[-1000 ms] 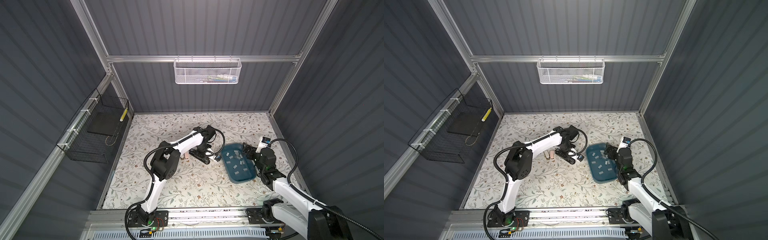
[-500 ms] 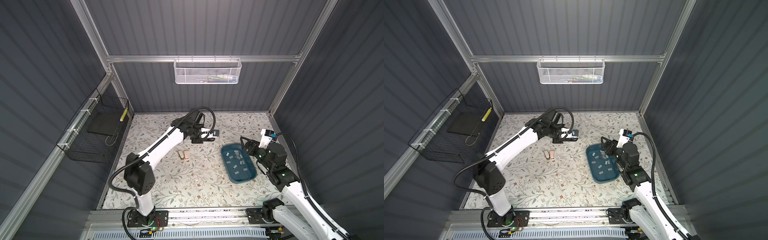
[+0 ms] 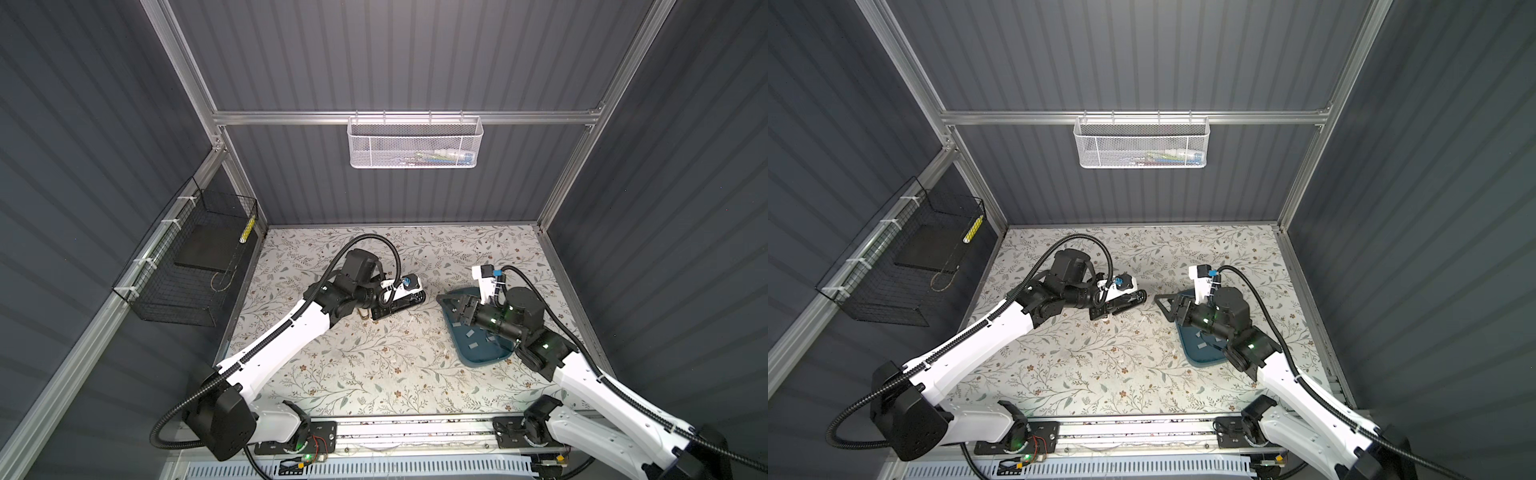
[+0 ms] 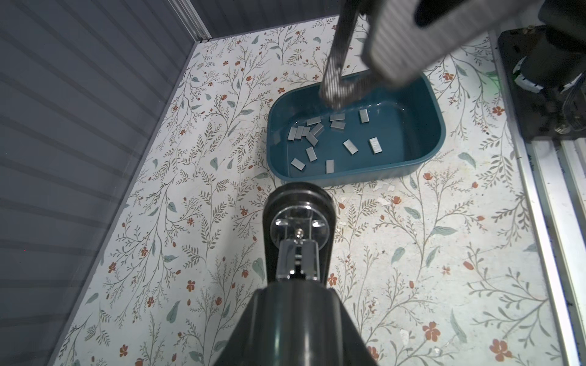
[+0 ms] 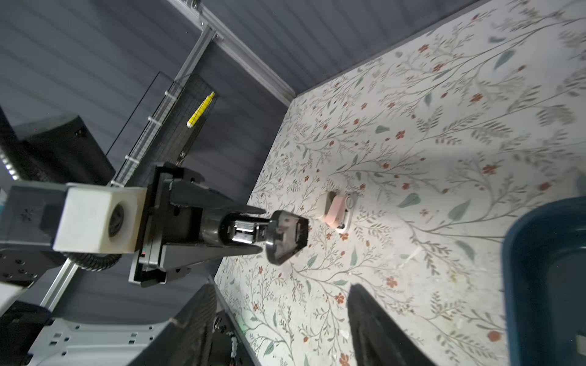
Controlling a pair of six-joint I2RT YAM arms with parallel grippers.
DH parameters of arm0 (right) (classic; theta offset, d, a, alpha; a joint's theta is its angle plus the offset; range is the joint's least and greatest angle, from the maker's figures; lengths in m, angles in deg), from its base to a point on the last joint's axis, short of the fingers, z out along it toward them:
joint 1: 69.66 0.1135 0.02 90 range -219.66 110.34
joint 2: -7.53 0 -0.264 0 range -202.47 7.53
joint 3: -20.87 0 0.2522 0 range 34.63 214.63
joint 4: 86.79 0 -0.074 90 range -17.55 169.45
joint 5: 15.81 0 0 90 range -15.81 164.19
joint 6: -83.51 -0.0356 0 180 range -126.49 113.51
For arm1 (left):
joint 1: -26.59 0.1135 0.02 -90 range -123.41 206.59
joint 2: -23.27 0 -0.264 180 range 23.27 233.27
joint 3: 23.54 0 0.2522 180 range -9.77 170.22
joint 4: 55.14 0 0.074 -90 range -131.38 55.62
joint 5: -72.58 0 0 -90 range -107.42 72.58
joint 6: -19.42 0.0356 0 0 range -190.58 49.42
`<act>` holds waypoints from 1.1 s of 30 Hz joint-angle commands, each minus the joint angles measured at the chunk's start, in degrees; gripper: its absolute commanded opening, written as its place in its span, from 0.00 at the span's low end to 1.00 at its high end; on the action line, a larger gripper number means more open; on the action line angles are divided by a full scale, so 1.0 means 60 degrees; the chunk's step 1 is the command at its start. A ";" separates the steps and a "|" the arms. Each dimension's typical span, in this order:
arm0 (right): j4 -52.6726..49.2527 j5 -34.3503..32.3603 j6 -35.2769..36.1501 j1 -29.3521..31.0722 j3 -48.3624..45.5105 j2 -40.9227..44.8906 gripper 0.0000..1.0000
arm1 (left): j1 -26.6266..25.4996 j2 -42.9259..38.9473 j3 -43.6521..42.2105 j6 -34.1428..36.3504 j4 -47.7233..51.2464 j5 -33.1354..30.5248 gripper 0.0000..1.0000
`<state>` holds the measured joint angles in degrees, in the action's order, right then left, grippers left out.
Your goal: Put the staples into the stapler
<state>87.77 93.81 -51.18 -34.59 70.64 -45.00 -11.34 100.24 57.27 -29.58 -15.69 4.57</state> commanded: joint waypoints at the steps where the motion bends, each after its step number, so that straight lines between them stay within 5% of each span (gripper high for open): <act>1: 0.0510 -0.0752 -0.0203 0.0630 0.0471 -0.0432 0.65 | -0.0039 -0.0394 0.0051 -0.0436 -0.0964 0.0412 0.00; 24: 0.1061 -0.1633 -0.0200 0.0875 0.0975 -0.2199 0.42 | -0.0050 -0.0234 0.0251 0.0038 -0.0536 0.1275 0.00; 33: 0.0709 -0.2294 -0.0516 0.0850 0.0883 -0.2286 0.00 | -0.0043 -0.0395 0.0186 -0.0237 -0.0610 0.1246 0.00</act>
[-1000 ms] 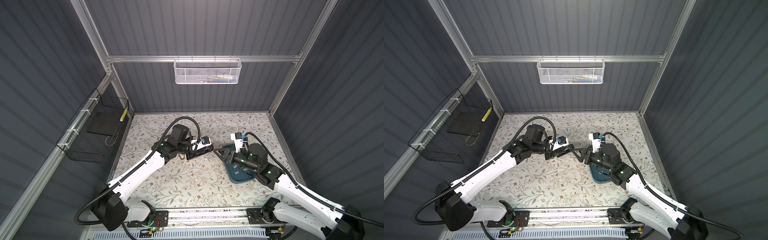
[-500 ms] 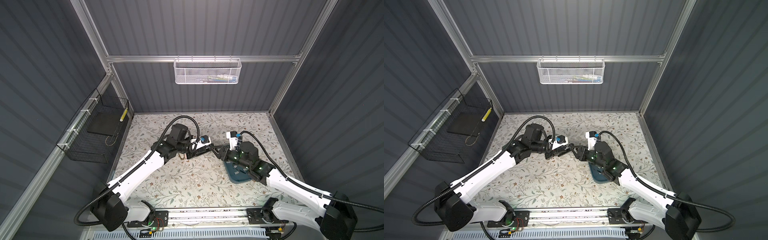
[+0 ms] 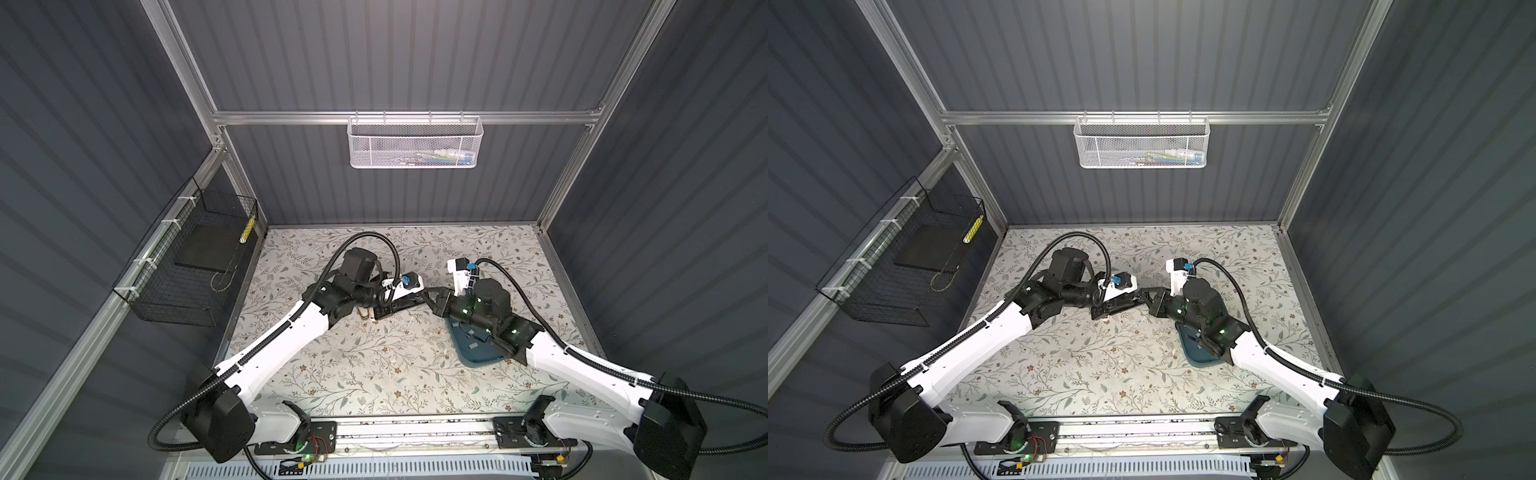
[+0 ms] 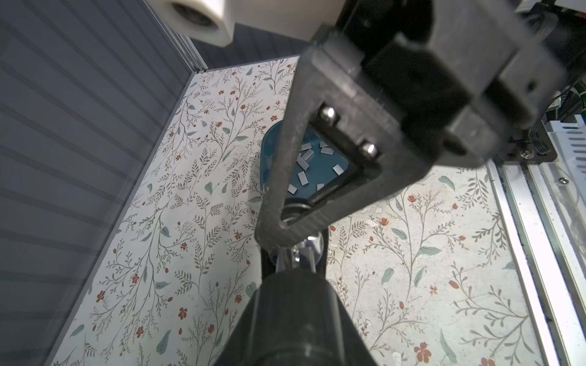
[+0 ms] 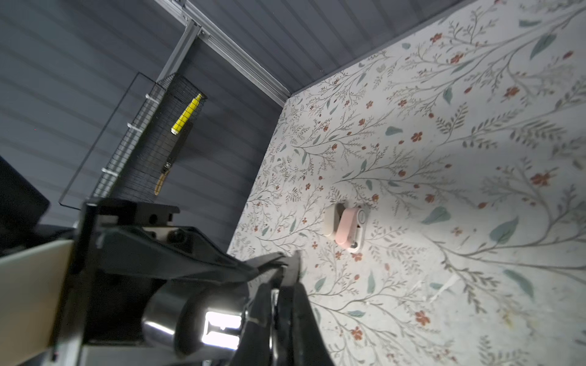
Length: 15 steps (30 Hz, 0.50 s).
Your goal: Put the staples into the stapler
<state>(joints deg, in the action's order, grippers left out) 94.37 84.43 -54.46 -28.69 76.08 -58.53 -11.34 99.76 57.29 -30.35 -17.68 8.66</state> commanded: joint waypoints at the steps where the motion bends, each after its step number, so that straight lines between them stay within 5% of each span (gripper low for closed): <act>1: -0.0460 -0.0795 0.0012 -0.0173 -0.0024 -0.0068 0.00 | -0.0037 -0.0389 0.0171 -0.0134 -0.0260 0.0574 0.00; 15: 0.0436 -0.0202 -0.0426 -0.1364 -0.1196 -0.0490 0.00 | -0.0021 -0.1223 -0.0671 -0.0789 -0.0748 0.0517 0.00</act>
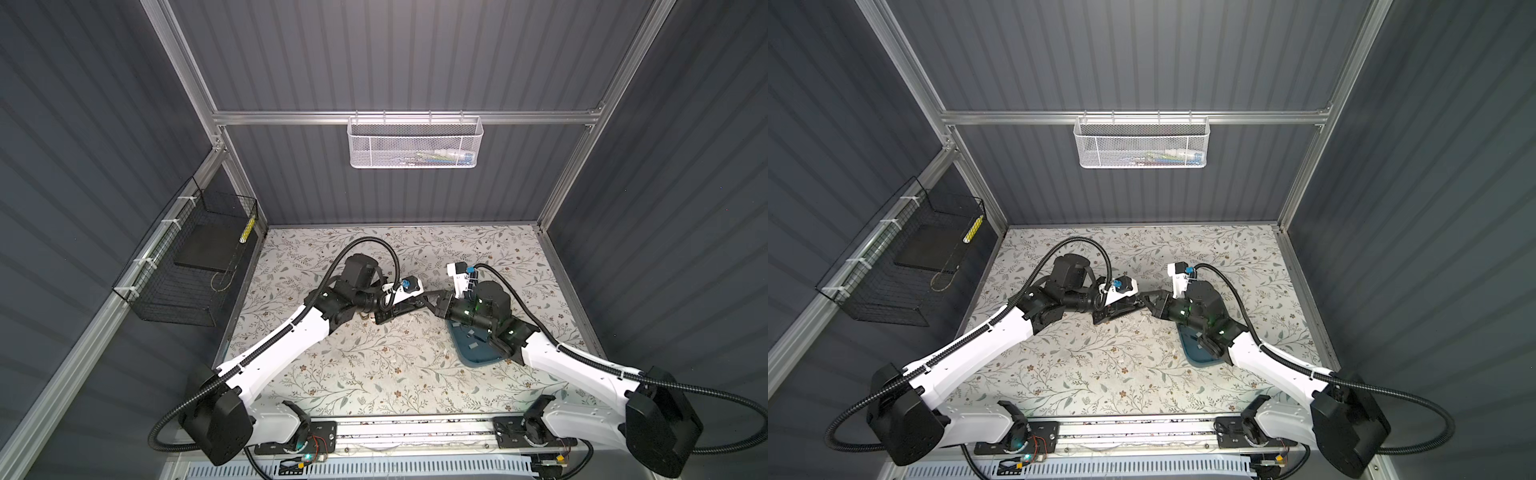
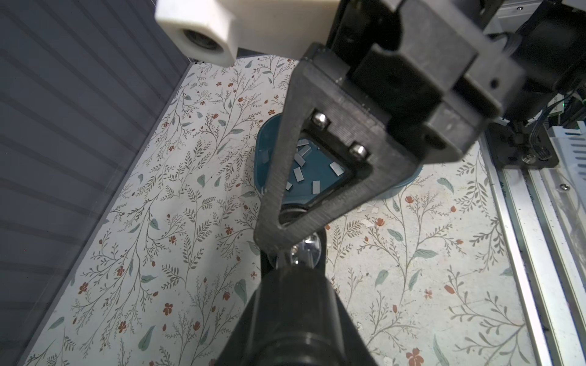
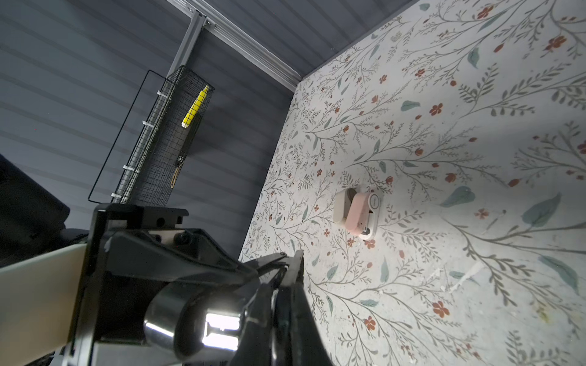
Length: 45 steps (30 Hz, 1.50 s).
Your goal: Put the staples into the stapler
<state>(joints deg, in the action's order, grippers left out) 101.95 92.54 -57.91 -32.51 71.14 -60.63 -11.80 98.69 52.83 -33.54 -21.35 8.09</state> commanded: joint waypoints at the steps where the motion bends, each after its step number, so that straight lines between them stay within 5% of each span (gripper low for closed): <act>1: -0.0945 -0.1677 0.0194 -0.0724 -0.0365 -0.0085 0.00 | 0.0056 -0.1070 0.0039 -0.0293 -0.0171 0.0546 0.00; 9: -0.1875 -0.2750 0.0591 -0.0728 -0.0376 0.0074 0.00 | 0.0056 -0.1530 -0.0293 -0.0824 -0.0627 0.0449 0.00; 17: -0.1599 -0.2537 0.0683 -0.0741 -0.0569 0.0317 0.00 | 0.0056 -0.1699 -0.0708 -0.1108 -0.1163 0.0296 0.00; 19: -0.1443 -0.2333 0.0911 -0.0741 -0.0613 0.0462 0.38 | 0.0056 -0.1746 -0.0958 -0.1330 -0.1558 0.0001 0.00; 27: -0.2530 -0.2139 0.2059 -0.0696 -0.0241 0.1908 0.66 | 0.0054 -0.1604 -0.1939 -0.1928 -0.2710 0.0068 0.00; 32: -0.3658 -0.2990 0.2433 -0.0680 0.0004 0.3195 0.68 | 0.0041 -0.1171 -0.1827 -0.1842 -0.2388 0.0259 0.00; 38: -0.1985 -0.0503 0.4133 -0.0660 -0.0256 0.4356 0.81 | 0.0041 -0.1044 -0.1847 -0.1760 -0.2310 0.0529 0.00; 40: -0.1736 0.1314 0.6110 -0.0663 -0.0005 0.4308 0.72 | 0.0041 -0.0998 -0.1847 -0.1761 -0.2356 0.0949 0.00; 45: -0.1934 0.1882 0.8583 -0.0755 0.0137 0.3824 0.60 | 0.0041 -0.0825 -0.1765 -0.1709 -0.2320 0.1623 0.00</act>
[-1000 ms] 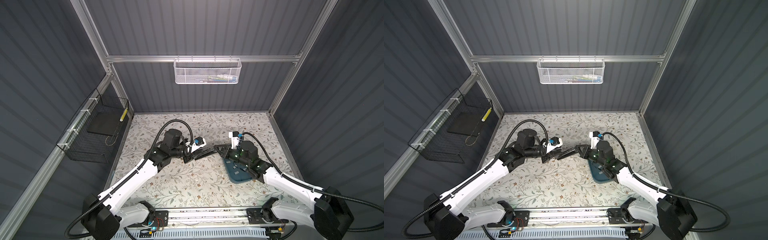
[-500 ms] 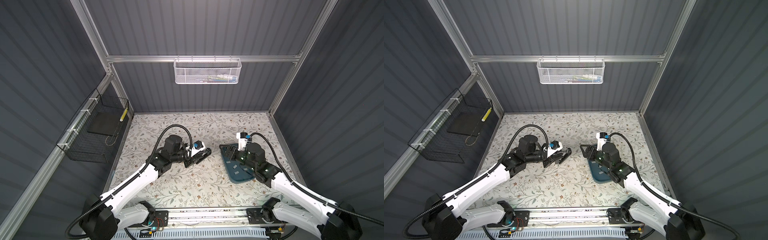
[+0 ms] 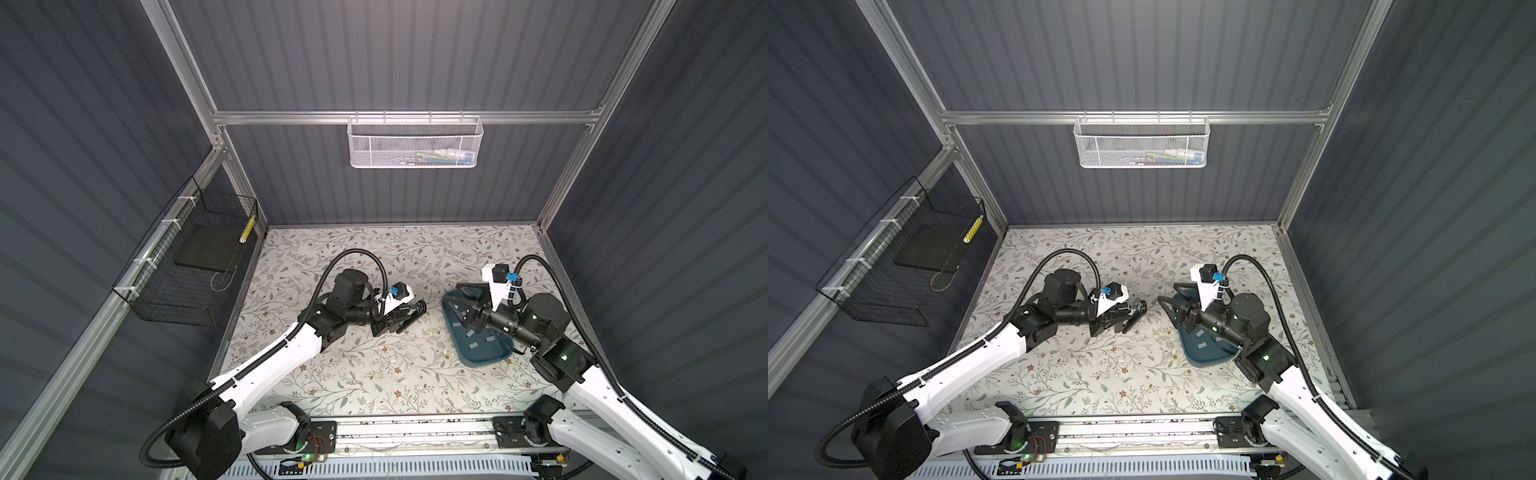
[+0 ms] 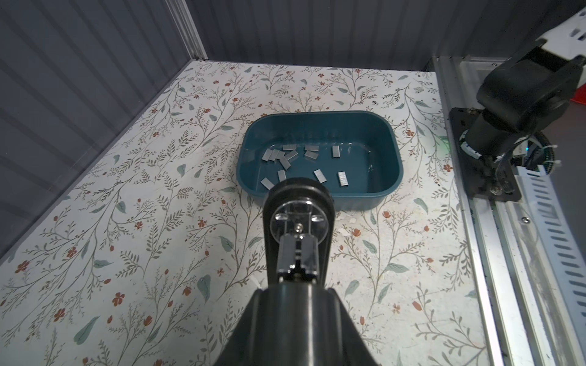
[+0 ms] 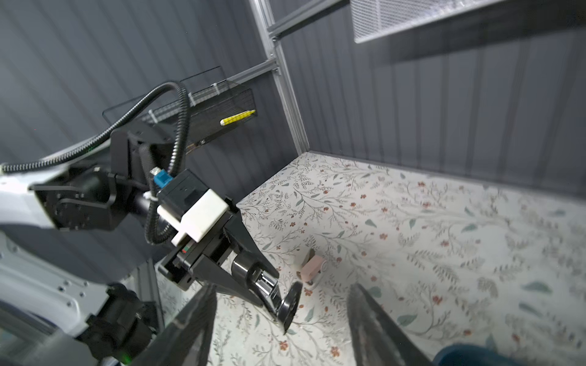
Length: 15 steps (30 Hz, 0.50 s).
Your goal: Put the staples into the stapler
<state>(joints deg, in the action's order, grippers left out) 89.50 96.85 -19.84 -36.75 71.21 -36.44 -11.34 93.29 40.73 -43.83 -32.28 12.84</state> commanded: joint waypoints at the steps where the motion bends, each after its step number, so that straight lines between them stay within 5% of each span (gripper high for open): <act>1: 0.0110 0.1456 0.2632 -0.0046 0.0127 -0.0368 0.53 | -0.0035 0.0163 0.0319 0.0059 -0.0403 0.0930 0.00; 4: -0.0048 0.2435 0.3379 -0.0040 0.0101 -0.0732 0.40 | -0.0035 0.0335 0.0498 0.0143 -0.0161 0.1156 0.00; 9: 0.1080 0.3400 0.2772 -0.0027 -0.0547 -0.0963 0.48 | -0.0050 0.0143 0.0491 0.0300 -0.0083 0.1822 0.00; 15: 0.0172 0.3571 0.2800 -0.0017 -0.0092 -0.1203 0.44 | -0.0163 0.0216 0.0618 0.0714 0.0285 0.2001 0.00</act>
<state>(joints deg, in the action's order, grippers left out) 91.38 115.60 -3.53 -36.88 69.09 -43.28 -11.82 95.63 41.08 -41.67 -30.46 21.30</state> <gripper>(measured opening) 0.446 0.307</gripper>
